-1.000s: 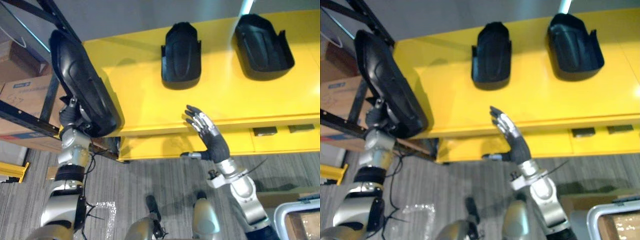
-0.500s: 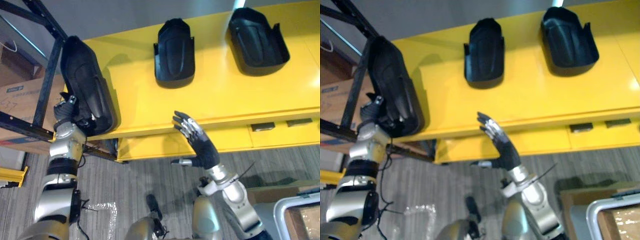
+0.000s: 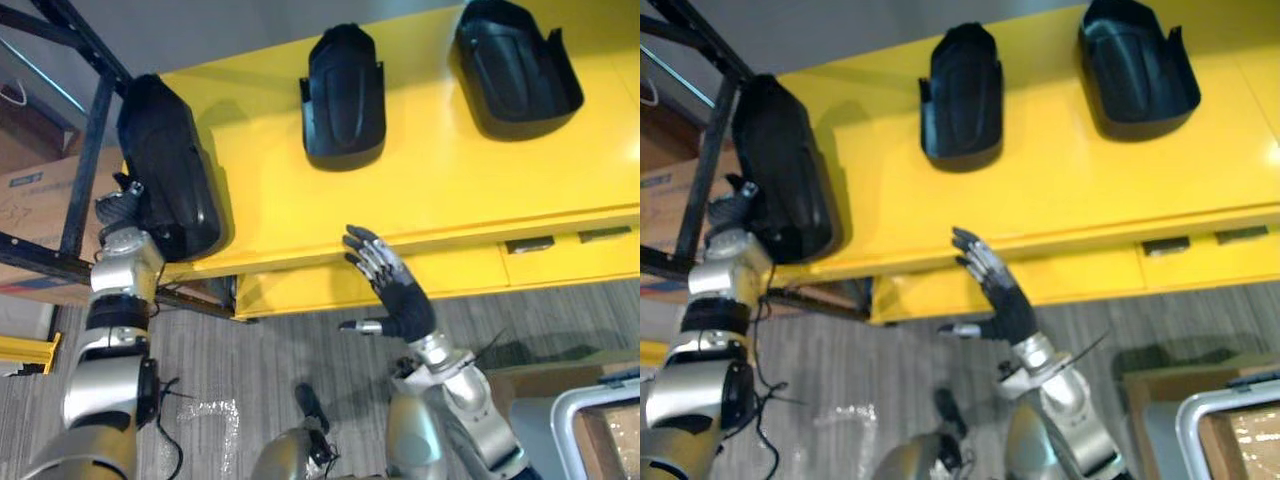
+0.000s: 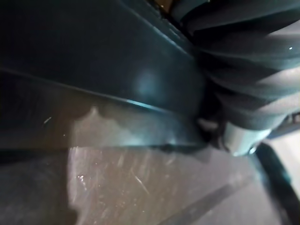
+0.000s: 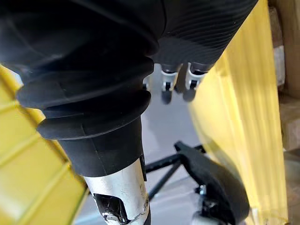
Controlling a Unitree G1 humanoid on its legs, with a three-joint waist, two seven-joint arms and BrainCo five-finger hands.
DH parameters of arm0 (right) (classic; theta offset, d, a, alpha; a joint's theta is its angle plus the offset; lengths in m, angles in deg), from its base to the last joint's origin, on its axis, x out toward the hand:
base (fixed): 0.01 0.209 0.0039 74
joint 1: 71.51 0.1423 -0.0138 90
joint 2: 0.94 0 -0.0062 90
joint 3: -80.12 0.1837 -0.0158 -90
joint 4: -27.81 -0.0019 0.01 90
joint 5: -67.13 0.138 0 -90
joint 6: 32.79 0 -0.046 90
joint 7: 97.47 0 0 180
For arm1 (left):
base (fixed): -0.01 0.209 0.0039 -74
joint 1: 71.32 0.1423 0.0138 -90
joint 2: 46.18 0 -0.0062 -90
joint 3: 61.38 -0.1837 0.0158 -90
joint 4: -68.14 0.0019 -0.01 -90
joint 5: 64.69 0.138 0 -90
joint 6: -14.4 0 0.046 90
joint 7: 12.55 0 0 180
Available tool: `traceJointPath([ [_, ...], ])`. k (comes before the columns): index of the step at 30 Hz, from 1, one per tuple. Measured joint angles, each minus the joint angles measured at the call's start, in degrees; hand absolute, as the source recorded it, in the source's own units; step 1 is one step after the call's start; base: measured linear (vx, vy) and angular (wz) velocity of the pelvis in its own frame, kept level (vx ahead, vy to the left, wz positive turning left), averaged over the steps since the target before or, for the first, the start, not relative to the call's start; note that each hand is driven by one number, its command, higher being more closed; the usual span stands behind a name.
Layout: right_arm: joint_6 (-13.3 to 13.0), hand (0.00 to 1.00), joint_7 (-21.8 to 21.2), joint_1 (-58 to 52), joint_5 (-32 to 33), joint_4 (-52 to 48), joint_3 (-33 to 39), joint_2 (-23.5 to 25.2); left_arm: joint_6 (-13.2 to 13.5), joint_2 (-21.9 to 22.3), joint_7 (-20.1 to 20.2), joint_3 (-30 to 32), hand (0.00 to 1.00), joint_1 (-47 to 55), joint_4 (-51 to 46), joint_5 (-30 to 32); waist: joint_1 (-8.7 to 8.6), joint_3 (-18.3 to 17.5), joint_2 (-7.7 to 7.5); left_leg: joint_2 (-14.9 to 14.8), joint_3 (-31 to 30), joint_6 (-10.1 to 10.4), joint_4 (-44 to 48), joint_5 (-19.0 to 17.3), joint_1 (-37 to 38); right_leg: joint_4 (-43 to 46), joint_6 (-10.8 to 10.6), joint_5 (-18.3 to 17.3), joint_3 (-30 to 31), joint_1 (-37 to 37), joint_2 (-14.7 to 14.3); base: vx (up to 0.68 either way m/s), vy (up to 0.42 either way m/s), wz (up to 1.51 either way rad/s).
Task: Walk over and take plastic housings, then place them on the shelf
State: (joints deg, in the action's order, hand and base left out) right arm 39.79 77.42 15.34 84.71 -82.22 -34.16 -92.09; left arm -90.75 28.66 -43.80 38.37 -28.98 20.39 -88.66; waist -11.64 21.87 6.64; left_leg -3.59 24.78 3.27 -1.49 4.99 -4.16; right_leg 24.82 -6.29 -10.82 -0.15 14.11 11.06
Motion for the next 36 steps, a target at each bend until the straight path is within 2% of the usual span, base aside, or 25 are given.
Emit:
traceJointPath([
  [4,0.00,0.00,0.05,-0.81,0.21,-1.16,0.01,-0.01,0.37,0.00,-3.15,0.85,0.00,-2.08,0.13,-0.49,-0.45,0.00,-0.01,-0.13,0.87,-0.09,0.00,-0.06,0.09,-0.12,0.00,0.00,0.20,0.01,-0.09,0.02,-0.007,-0.04],
  [7,-0.23,0.00,0.15,-1.46,0.24,-2.02,0.00,0.00,1.62,0.00,-5.14,0.90,0.00,-3.89,0.27,-0.74,-0.43,0.00,-0.01,-0.18,1.00,-0.17,-0.01,-0.13,0.12,-0.16,-0.01,0.00,0.23,0.00,-0.13,0.00,0.000,0.00],
  [11,-0.29,0.00,-0.04,-2.64,0.92,-2.02,-0.01,0.01,4.08,-0.01,-6.26,0.94,0.00,-6.11,0.60,0.01,-0.43,0.00,-0.01,-0.18,1.28,-0.21,-0.01,-0.21,0.21,-0.20,-0.12,0.07,0.39,-0.01,-0.12,0.00,-0.001,-0.01],
  [14,-1.35,0.00,-0.28,-3.50,1.38,-2.01,-0.01,0.01,6.39,-0.07,-7.07,0.93,0.00,-6.61,0.60,0.34,-0.47,0.00,-0.01,-0.20,2.84,-0.37,-0.03,-0.31,0.70,-0.30,-0.29,0.18,0.93,-0.14,-0.14,0.01,-0.001,-0.10],
  [19,-3.08,0.00,-1.80,-5.73,1.37,-1.95,0.02,0.01,12.62,-0.33,-9.45,0.77,0.00,-7.55,0.58,2.69,-0.89,-0.02,-0.04,-0.14,3.50,-0.41,-0.39,-0.33,2.45,-0.94,-0.53,0.33,1.42,-1.76,-0.29,0.02,-0.006,-0.07],
  [21,-4.73,0.00,-2.76,-6.74,1.29,-1.87,0.01,0.05,16.71,-1.51,-10.92,0.02,0.00,-7.61,0.49,5.00,-1.88,-0.06,-0.08,-0.05,3.23,-0.41,-1.14,-0.33,4.32,-2.04,-0.66,0.42,0.91,-3.97,-0.38,0.00,0.000,0.00],
  [22,-6.46,0.00,-3.38,-7.07,1.23,-1.82,0.29,0.06,20.55,-3.45,-11.30,-1.82,0.00,-8.31,0.36,7.13,-2.33,-0.20,-0.14,-0.05,2.70,-0.41,-1.12,-0.33,4.51,-2.69,-0.80,0.54,0.46,-4.63,-0.32,0.00,-0.005,0.09],
  [23,-7.10,0.00,-3.68,-7.32,1.12,-1.78,0.55,0.02,21.96,-4.15,-11.25,-3.06,0.00,-8.69,-0.10,7.97,-2.41,-0.20,-0.14,-0.04,2.39,-0.42,-1.14,-0.32,4.47,-2.92,-0.86,0.59,0.21,-4.88,-0.29,0.00,-0.005,0.16],
  [25,-8.42,0.00,-3.89,-6.90,0.38,-0.92,1.97,-0.09,26.76,-4.95,-10.87,-7.23,0.00,-7.88,-6.21,11.08,-1.96,-0.42,-0.25,-0.19,1.24,-0.44,-1.13,-0.31,4.55,-4.66,-1.00,1.30,-0.62,-6.31,-0.39,0.00,-0.005,0.19],
  [27,-9.26,0.00,-3.44,-5.25,-1.18,0.71,2.87,-0.09,30.31,-4.25,-9.74,-8.75,0.00,-0.69,-18.10,13.97,-1.82,-2.61,-0.22,-0.18,0.27,-0.45,-1.93,-0.17,4.62,-7.02,-1.27,2.30,-1.77,-7.71,-0.96,0.04,-0.017,0.17],
  [29,-9.60,0.00,-1.64,-4.77,-3.92,1.00,2.95,-0.03,31.42,-1.90,-8.14,-8.67,0.00,8.28,-28.76,15.95,-1.76,-4.30,-0.22,-0.17,-0.83,-0.47,-2.31,-0.14,5.63,-9.39,-1.56,2.74,-3.10,-10.43,-0.96,0.11,-0.006,0.26],
  [30,-10.14,0.00,0.00,-4.67,-5.13,1.02,3.84,0.36,32.17,2.50,-5.73,-8.62,0.00,18.91,-38.86,16.26,-1.28,-6.47,-0.43,-0.13,-2.45,-0.46,-2.87,-0.14,6.82,-11.73,-1.61,2.92,-4.95,-13.43,-0.97,0.16,-0.009,0.50],
  [32,-10.63,0.00,1.56,-4.27,-4.92,1.16,5.64,1.31,32.26,7.77,-1.51,-8.70,0.00,29.11,-46.03,15.33,0.31,-8.38,-0.95,-0.18,-4.06,-0.46,-2.98,-0.14,7.46,-13.53,-1.59,3.01,-6.96,-15.97,-1.03,0.12,-0.017,0.50],
  [34,-11.04,0.00,2.89,-1.56,-4.73,4.22,9.78,2.79,32.28,14.92,4.68,-9.46,0.00,42.70,-50.94,12.96,3.48,-9.67,-2.01,-0.26,-6.81,-0.42,-2.99,-0.12,7.96,-15.61,-1.44,3.26,-9.86,-19.13,-1.29,0.04,-0.023,0.54],
  [35,-11.01,0.00,3.09,-0.80,-4.71,5.31,10.74,2.91,32.26,16.19,5.81,-10.11,0.00,45.40,-51.21,12.71,4.29,-9.94,-2.23,-0.24,-7.26,-0.34,-3.00,-0.07,7.96,-16.08,-1.44,3.38,-10.74,-19.63,-1.31,-0.01,-0.012,0.55],
  [36,-10.97,0.00,3.92,0.73,-4.81,7.20,11.85,2.95,32.23,18.24,7.81,-11.58,0.00,50.05,-51.49,12.48,5.95,-10.18,-2.56,-0.14,-8.70,-0.24,-3.03,0.00,7.89,-17.01,-1.44,3.72,-12.07,-20.69,-1.37,-0.04,0.010,0.54],
])
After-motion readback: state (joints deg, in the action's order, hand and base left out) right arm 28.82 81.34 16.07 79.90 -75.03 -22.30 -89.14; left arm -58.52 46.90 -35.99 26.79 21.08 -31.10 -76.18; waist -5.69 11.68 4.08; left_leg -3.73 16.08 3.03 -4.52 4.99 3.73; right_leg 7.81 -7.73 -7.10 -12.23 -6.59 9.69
